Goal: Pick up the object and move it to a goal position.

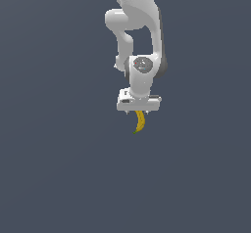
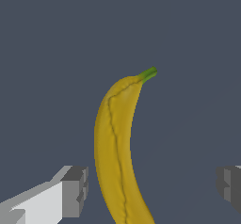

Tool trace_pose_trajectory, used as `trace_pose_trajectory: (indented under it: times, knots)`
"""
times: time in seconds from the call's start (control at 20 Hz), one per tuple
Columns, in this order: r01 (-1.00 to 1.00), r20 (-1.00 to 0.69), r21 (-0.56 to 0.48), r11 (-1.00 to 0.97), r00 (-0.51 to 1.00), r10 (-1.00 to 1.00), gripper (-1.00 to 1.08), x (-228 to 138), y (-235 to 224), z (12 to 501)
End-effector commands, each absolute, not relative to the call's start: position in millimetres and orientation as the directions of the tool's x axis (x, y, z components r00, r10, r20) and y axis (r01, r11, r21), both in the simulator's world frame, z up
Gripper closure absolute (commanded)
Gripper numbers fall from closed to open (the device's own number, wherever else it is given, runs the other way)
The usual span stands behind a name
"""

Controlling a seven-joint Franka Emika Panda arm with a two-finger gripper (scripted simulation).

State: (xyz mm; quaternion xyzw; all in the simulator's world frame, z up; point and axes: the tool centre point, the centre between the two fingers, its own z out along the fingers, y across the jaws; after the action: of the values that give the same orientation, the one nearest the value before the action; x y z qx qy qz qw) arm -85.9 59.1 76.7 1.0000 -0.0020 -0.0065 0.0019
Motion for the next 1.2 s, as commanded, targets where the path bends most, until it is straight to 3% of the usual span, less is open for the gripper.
trace_pose_trajectory:
  times: [0.0,0.55,1.15]
  knots:
    - [-0.002,-0.006,0.002,-1.0,1.0,-0.002,-0.92,-91.8,65.9,72.6]
    - [0.001,-0.002,0.0,-1.0,1.0,0.001,-0.92,-97.0,71.5,64.4]
    - [0.001,0.0,0.0,-1.0,1.0,0.001,-0.92,-98.2,72.1,20.8]
